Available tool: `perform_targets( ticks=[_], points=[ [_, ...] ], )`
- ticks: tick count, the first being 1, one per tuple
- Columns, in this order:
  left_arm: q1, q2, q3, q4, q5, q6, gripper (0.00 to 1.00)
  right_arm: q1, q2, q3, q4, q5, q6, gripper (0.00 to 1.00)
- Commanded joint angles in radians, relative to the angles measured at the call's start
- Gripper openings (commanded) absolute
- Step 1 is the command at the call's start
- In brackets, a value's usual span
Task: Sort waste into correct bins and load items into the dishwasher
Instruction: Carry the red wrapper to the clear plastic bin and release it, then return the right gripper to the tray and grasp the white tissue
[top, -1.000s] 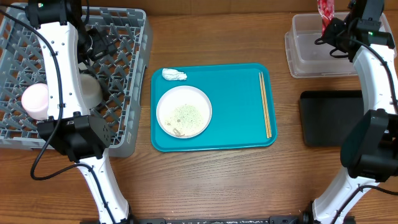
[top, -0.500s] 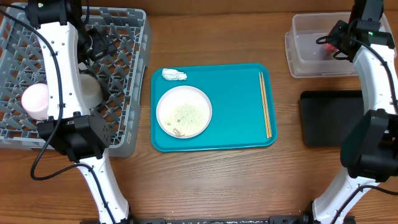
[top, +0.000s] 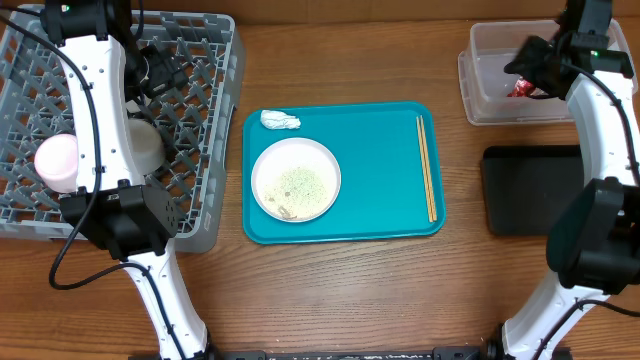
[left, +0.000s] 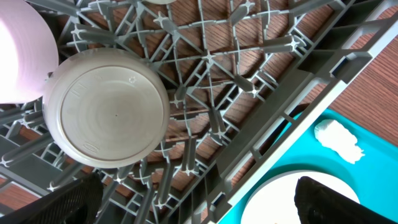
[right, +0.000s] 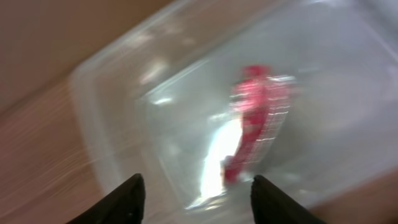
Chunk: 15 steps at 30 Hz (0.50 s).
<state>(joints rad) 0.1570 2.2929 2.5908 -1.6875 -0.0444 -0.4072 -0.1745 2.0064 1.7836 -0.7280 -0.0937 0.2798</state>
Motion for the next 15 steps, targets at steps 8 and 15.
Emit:
perform_targets(
  ticks=[8,15],
  points=[
    [-0.006,-0.013,0.014,-0.002,0.001,0.023,1.00,0.304,-0.115,0.003,0.125,-0.444,-0.153,0.60],
    [-0.008,-0.013,0.014,-0.002,0.001,0.023,1.00,0.586,-0.001,0.003,0.160,-0.039,-0.207,0.57]
  ],
)
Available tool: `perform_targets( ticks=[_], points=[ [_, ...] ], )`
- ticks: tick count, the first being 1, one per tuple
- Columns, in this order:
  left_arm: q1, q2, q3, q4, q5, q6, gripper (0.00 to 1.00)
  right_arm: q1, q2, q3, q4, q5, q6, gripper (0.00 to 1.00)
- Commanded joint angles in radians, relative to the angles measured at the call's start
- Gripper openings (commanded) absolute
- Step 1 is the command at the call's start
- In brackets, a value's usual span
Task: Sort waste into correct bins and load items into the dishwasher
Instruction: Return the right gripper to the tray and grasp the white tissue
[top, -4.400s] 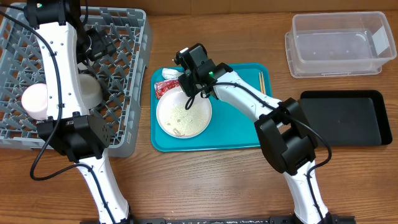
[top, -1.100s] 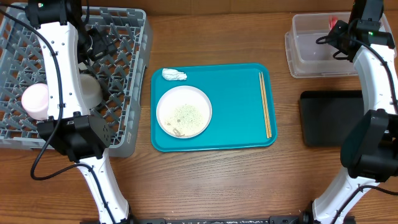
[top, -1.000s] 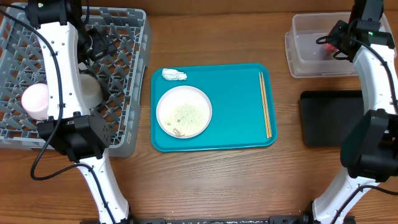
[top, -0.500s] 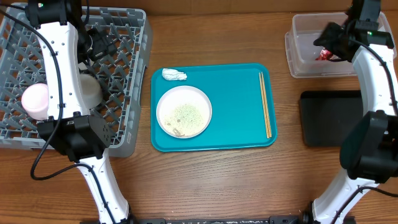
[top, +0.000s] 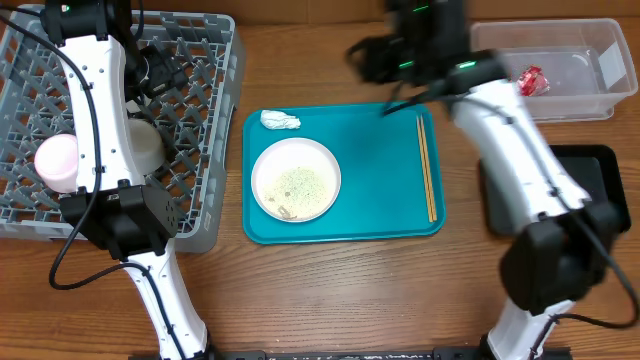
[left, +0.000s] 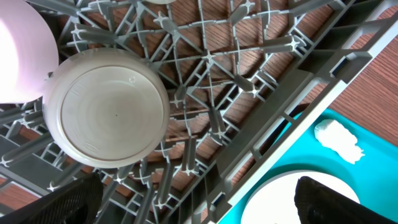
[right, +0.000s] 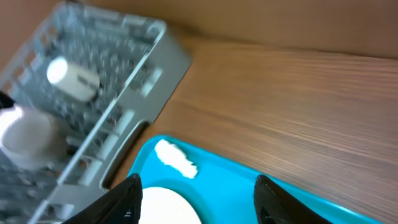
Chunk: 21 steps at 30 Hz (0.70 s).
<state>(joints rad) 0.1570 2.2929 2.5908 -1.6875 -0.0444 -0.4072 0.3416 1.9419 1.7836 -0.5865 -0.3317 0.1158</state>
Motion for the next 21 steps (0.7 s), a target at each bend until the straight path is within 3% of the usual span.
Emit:
perform_targets(
  ticks=[1,10,21],
  points=[
    [-0.008,-0.013,0.014,-0.002,0.001,0.023,1.00,0.097,0.088,0.003,0.039,0.222,-0.043,0.57],
    [-0.006,-0.013,0.014,-0.002,0.001,0.023,1.00,0.230,0.301,0.003,0.228,0.222,-0.057,0.56],
    [-0.009,-0.013,0.014,-0.002,0.001,0.023,1.00,0.287,0.391,0.003,0.276,0.222,-0.073,0.57]
  ],
)
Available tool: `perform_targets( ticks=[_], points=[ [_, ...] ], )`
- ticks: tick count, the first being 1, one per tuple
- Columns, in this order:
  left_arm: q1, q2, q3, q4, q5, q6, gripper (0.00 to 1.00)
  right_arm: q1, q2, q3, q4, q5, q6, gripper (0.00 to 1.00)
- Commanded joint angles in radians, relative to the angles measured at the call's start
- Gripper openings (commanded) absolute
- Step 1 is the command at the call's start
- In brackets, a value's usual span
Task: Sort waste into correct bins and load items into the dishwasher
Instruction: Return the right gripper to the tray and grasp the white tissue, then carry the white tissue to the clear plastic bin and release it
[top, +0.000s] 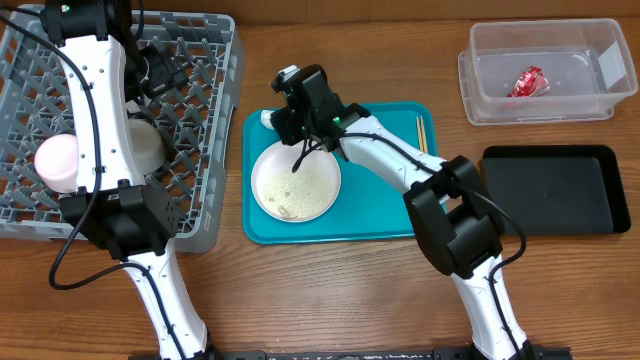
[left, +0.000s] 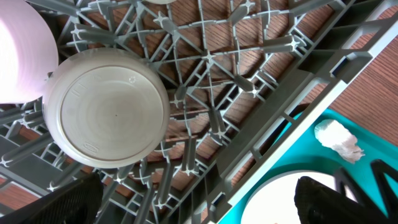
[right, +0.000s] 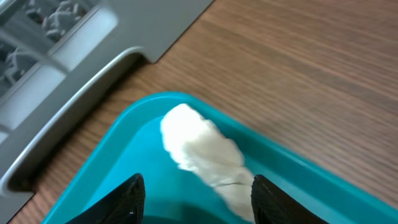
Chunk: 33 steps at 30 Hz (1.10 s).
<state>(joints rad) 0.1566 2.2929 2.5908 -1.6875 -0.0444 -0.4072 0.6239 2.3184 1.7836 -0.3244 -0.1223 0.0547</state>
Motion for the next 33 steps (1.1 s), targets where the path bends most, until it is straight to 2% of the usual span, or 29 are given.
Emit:
perform_targets(
  ticks=[1,12,14,18,21,23,28,33],
  points=[
    [-0.008,-0.013,0.014,-0.002,0.001,0.023,1.00,0.005,0.018,0.003,0.017,0.013,-0.012,0.57],
    [-0.008,-0.013,0.014,-0.002,0.001,0.023,1.00,0.003,0.082,0.003,0.080,0.032,-0.011,0.56],
    [-0.008,-0.013,0.014,-0.002,0.001,0.023,1.00,0.002,0.082,0.003,0.082,0.045,-0.011,0.52],
    [-0.008,-0.013,0.014,-0.002,0.001,0.023,1.00,0.002,0.082,0.003,0.080,0.085,-0.011,0.31],
    [-0.008,-0.013,0.014,-0.002,0.001,0.023,1.00,0.003,0.082,0.003,0.080,0.084,-0.011,0.22],
    [-0.008,-0.013,0.014,-0.002,0.001,0.023,1.00,0.003,0.081,0.003,0.080,0.084,-0.011,0.04],
    [-0.008,-0.013,0.014,-0.002,0.001,0.023,1.00,-0.001,0.062,0.012,0.057,0.085,-0.010,0.04],
    [-0.008,-0.013,0.014,-0.002,0.001,0.023,1.00,-0.040,-0.032,0.044,-0.015,0.088,0.029,0.04]
  ],
)
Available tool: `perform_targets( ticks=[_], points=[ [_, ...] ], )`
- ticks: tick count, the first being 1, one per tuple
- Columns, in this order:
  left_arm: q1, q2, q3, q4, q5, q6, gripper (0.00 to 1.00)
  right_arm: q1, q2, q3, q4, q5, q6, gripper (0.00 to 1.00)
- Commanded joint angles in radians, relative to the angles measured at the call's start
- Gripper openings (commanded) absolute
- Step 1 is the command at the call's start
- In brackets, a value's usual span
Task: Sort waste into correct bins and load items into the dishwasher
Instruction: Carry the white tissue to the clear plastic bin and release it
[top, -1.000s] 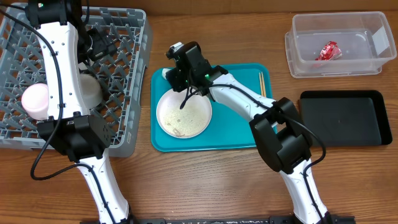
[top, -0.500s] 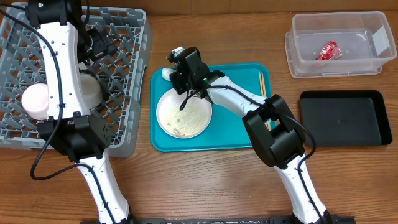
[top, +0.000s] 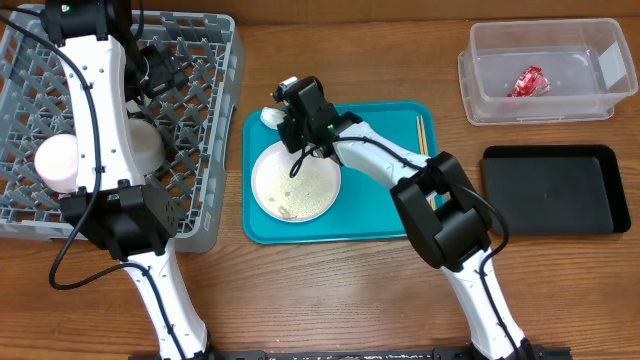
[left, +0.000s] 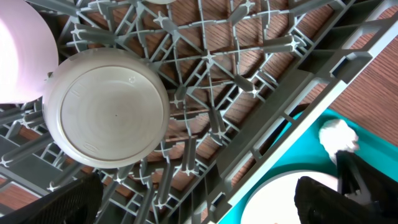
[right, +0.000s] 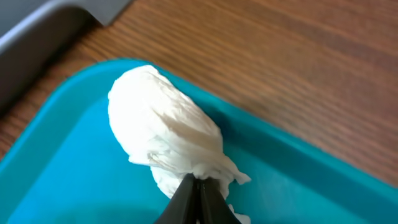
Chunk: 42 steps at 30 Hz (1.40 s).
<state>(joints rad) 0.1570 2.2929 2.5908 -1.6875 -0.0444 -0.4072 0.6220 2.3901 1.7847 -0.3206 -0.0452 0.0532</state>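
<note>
A crumpled white tissue (right: 165, 134) lies at the far left corner of the teal tray (top: 380, 225). My right gripper (right: 198, 186) is shut on its near edge, fingertips pinched together; overhead, the gripper (top: 287, 118) sits just right of the tissue (top: 268, 114). A white plate (top: 295, 180) with food scraps and a pair of chopsticks (top: 420, 130) are also on the tray. My left gripper (left: 199, 202) hangs open over the grey dish rack (top: 200, 120), holding nothing.
In the rack stand a beige bowl (left: 106, 109) and a pink cup (left: 22, 50). At the far right, a clear bin (top: 540, 115) holds a red wrapper (top: 527, 80). A black bin (top: 555, 190) lies in front of it.
My right gripper was open just above the tissue; now it is lower and shut on it. The left arm, plate and chopsticks are unchanged.
My right gripper was open over the clear bin, the red wrapper lying inside. Then it was over the tray's far edge, then open at the tissue in the tray's corner. Now it pinches the tissue. The left gripper stayed open over the rack throughout.
</note>
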Motion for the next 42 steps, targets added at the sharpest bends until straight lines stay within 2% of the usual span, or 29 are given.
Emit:
perform_targets(
  ticks=[1,11,16,25,31,32,33,34,36,39,42],
  points=[
    [-0.008,-0.013,0.014,-0.002,0.001,0.023,1.00,-0.051,-0.130,0.046,-0.029,0.010,0.047,0.04],
    [-0.010,-0.013,0.014,-0.002,0.001,0.023,1.00,-0.259,-0.462,0.048,-0.131,-0.027,0.085,0.04],
    [-0.010,-0.013,0.014,-0.002,0.001,0.023,1.00,-0.422,-0.569,0.048,-0.162,-0.019,0.086,0.04],
    [-0.007,-0.013,0.014,-0.002,0.001,0.023,1.00,-0.696,-0.544,0.018,-0.217,-0.016,0.166,0.04],
    [-0.010,-0.013,0.014,-0.002,0.001,0.023,1.00,-0.782,-0.491,-0.052,-0.214,0.113,0.291,0.04],
    [-0.010,-0.013,0.014,-0.002,0.001,0.023,1.00,-0.792,-0.473,-0.059,-0.208,0.112,0.293,0.10],
    [-0.010,-0.013,0.014,-0.002,0.001,0.023,1.00,-0.799,-0.458,-0.060,-0.208,0.104,0.292,0.22],
    [-0.010,-0.013,0.014,-0.002,0.001,0.023,1.00,-0.804,-0.442,-0.060,-0.209,0.104,0.291,0.38],
    [-0.010,-0.013,0.014,-0.002,0.001,0.023,1.00,-0.813,-0.416,-0.060,-0.227,0.104,0.291,0.56],
    [-0.010,-0.013,0.014,-0.002,0.001,0.023,1.00,-0.815,-0.404,-0.060,-0.246,0.104,0.291,0.92],
    [-0.010,-0.013,0.014,-0.002,0.001,0.023,1.00,-0.815,-0.418,-0.056,-0.272,0.104,0.287,0.99]
  ],
)
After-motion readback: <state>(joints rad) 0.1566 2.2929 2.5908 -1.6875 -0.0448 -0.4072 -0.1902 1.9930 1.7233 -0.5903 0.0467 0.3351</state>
